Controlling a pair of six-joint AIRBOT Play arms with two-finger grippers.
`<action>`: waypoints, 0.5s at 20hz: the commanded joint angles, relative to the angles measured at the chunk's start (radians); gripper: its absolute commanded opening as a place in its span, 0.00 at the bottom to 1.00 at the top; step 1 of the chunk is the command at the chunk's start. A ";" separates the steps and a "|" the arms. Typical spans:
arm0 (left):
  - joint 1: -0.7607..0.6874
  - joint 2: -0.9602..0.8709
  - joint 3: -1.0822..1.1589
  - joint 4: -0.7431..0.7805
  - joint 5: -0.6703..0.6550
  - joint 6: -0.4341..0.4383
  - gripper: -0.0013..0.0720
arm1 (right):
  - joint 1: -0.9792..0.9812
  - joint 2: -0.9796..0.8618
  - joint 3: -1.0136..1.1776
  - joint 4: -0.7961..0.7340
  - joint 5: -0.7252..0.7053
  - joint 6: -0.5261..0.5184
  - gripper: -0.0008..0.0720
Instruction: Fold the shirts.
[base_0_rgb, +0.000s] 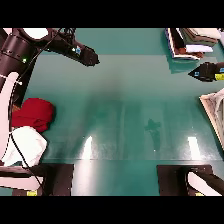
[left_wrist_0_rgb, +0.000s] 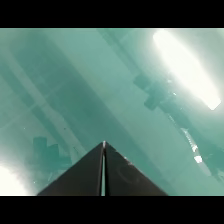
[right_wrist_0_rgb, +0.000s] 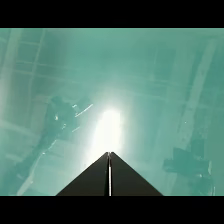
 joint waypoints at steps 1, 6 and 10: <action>0.000 0.000 0.000 0.000 0.000 0.000 0.06 | 0.001 0.001 0.000 0.001 -0.003 0.000 0.04; 0.000 0.000 0.000 0.000 0.000 0.000 0.06 | 0.001 0.001 0.000 0.001 0.008 0.000 0.03; 0.000 0.000 0.000 0.000 0.000 0.000 0.06 | 0.001 0.001 0.000 0.001 0.030 0.000 0.04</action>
